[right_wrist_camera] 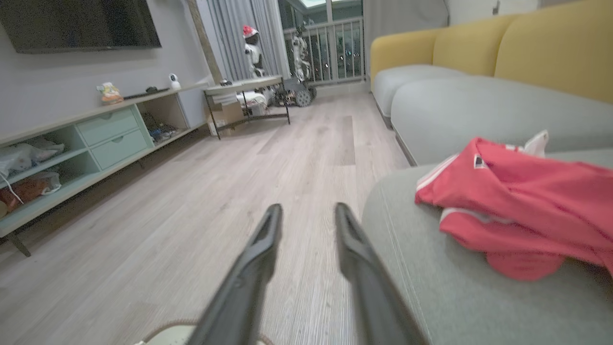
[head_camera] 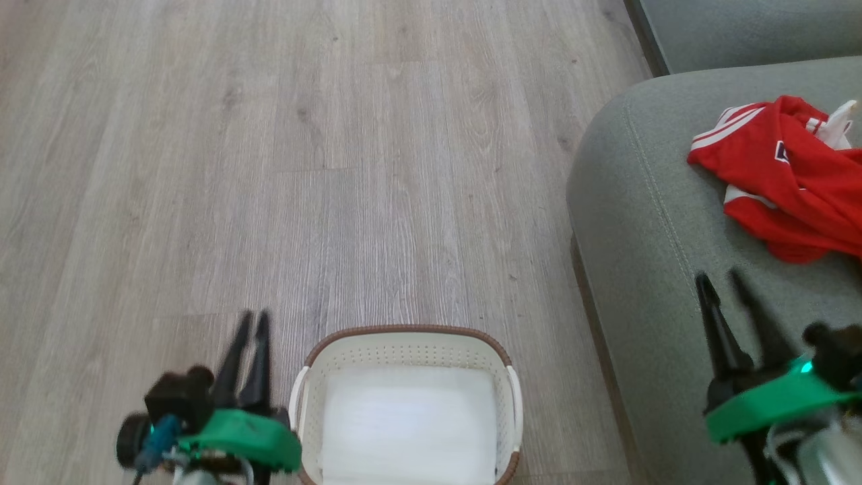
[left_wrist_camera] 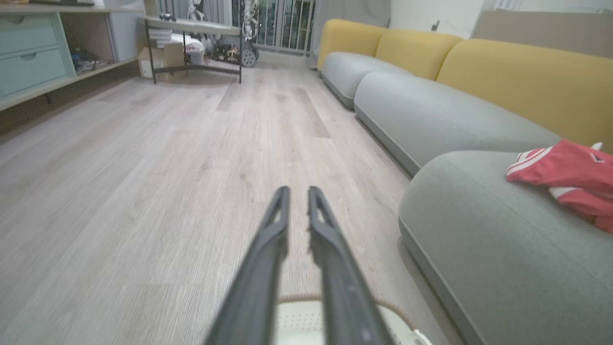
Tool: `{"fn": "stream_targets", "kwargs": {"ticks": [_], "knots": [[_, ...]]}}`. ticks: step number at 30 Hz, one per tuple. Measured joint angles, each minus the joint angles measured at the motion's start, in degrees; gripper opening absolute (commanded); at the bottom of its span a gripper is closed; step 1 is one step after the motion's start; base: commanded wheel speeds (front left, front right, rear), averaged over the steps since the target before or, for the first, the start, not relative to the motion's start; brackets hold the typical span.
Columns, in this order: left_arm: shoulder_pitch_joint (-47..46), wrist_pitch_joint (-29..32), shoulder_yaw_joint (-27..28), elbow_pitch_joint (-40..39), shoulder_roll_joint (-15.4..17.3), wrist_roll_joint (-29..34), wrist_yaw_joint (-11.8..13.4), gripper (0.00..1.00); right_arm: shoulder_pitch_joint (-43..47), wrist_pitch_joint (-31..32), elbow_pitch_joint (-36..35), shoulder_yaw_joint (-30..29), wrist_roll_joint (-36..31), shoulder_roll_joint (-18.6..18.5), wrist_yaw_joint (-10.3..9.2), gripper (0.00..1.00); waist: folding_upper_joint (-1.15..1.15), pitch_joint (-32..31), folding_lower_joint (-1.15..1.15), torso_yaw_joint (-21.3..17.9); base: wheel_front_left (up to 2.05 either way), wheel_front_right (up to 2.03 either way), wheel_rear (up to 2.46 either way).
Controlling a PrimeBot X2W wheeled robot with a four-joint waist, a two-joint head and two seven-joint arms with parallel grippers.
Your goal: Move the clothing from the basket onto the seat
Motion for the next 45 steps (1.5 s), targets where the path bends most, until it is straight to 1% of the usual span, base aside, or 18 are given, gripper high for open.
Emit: {"fn": "stream_targets", "kwargs": {"ticks": [4, 11, 13, 18, 45], "knots": [[2.01, 0.42, -0.01, 2.76, -0.01, -0.82, 0.00, 0.00, 2.11, 0.32, 2.68, 0.81, 0.53, 1.35, 0.00, 0.00, 0.00, 0.00, 0.00, 0.02, 0.00, 0.00, 0.00], [2.11, 1.49, 0.25, 2.86, -0.01, -5.32, -0.04, 0.00, 2.15, 1.38, 2.85, 0.33, 4.32, 1.71, 0.00, 0.00, 0.00, 0.00, 0.00, 0.15, 0.00, 0.00, 0.00], [2.11, 1.63, 0.35, 2.86, -0.01, -6.58, -0.49, 0.00, 2.14, 1.48, 2.99, 0.13, 5.39, 1.86, 0.00, 0.00, 0.00, 0.01, 0.00, 0.18, 0.00, 0.00, 0.00], [2.09, 2.50, 0.64, 2.88, -0.01, -9.75, -0.63, 0.00, 2.09, 2.45, 3.27, -0.33, 8.06, 2.44, 0.00, 0.00, 0.00, 0.00, 0.00, 0.27, 0.00, 0.00, 0.00], [0.82, 6.73, 3.92, 3.46, -0.01, -26.76, -2.00, 0.00, 1.26, 6.55, 4.54, -3.25, 22.27, 5.33, 0.00, 0.00, 0.00, 0.01, 0.00, 0.70, 0.00, 0.00, 0.00]]}}
